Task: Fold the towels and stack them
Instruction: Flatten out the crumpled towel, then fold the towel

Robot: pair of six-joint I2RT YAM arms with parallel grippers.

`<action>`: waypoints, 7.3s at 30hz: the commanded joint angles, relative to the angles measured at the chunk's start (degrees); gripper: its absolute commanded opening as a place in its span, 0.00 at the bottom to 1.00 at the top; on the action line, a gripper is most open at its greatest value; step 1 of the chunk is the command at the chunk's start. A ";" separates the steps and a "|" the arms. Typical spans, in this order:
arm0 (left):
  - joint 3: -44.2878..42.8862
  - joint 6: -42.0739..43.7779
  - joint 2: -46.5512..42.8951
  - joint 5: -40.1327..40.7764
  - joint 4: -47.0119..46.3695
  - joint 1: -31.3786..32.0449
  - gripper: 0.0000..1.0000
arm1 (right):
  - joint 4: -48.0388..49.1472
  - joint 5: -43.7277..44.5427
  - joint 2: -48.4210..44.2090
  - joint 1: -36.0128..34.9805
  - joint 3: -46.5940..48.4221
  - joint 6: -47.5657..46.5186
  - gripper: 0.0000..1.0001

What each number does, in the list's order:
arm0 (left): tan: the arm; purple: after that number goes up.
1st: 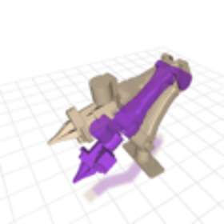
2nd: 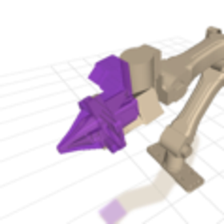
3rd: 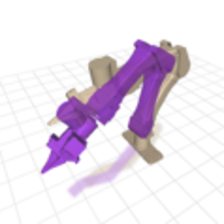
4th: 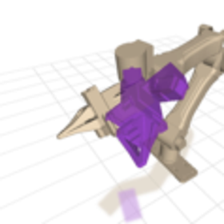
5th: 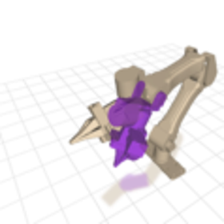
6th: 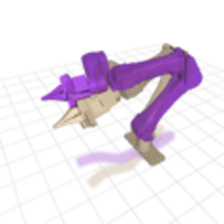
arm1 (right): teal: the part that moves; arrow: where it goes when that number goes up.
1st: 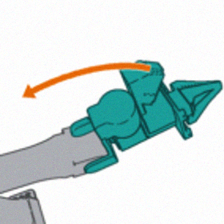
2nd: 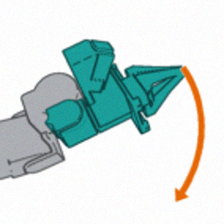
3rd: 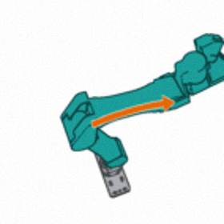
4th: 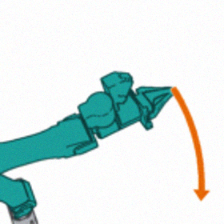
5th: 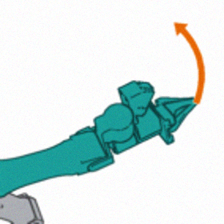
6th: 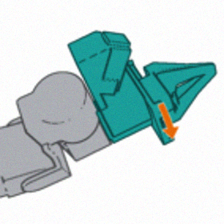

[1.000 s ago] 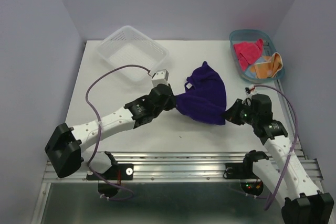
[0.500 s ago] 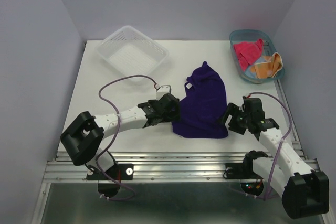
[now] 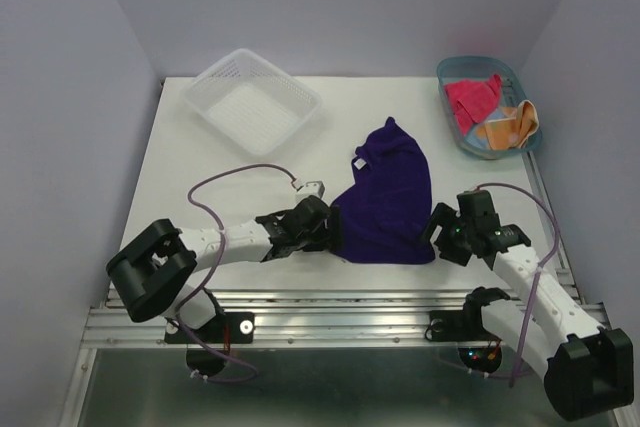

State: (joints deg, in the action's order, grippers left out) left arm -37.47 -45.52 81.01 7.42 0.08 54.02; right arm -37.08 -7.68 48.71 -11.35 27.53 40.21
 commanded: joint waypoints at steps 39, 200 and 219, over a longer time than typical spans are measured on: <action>0.47 -4.67 4.16 3.56 2.73 4.43 0.00 | -1.07 6.98 5.52 -11.93 -1.43 5.32 0.66; -16.06 6.59 2.66 -5.66 -1.66 -17.99 0.00 | 13.88 -11.12 23.54 7.66 18.80 -9.53 0.01; -7.79 3.51 5.12 -7.16 -2.89 -13.68 0.04 | 12.47 -11.48 25.73 7.66 10.62 -10.94 0.05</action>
State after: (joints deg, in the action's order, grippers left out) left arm -46.61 -41.71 86.11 -1.65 -2.90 39.83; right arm -24.91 -21.08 73.30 -4.19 39.70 30.30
